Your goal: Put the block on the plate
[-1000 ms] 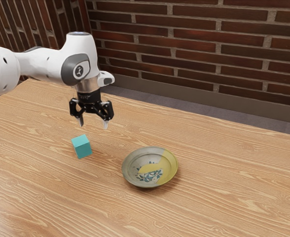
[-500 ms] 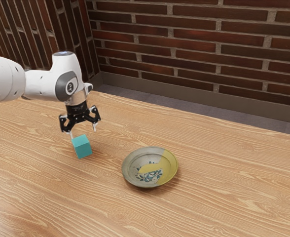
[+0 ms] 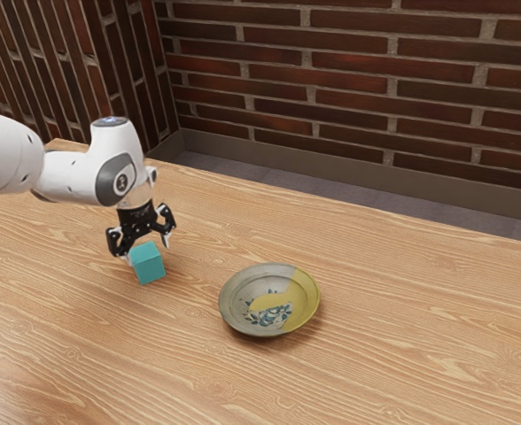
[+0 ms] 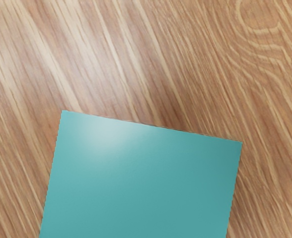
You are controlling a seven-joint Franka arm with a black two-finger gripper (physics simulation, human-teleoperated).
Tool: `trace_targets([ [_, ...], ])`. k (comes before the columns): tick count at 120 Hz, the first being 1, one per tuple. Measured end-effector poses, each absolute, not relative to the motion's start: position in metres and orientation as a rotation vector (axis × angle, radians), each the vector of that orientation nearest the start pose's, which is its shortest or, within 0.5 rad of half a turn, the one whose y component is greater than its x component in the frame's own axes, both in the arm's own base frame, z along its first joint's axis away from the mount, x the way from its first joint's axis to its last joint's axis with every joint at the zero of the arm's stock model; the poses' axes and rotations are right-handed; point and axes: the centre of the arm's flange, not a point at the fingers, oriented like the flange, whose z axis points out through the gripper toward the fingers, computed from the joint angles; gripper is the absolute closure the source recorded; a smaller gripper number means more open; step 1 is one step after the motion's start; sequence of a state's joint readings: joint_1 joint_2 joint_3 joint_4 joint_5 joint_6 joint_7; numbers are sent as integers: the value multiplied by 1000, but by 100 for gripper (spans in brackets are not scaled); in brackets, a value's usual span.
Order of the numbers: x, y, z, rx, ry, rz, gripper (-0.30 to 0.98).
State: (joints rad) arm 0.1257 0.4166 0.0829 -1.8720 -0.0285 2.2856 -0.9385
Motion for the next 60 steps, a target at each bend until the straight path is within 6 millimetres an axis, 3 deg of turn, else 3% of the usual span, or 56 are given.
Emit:
trace_targets([
  [42,621,132,271,-2598,-1706,12,0],
  [60,622,132,266,-2599,-1700,20,12],
])
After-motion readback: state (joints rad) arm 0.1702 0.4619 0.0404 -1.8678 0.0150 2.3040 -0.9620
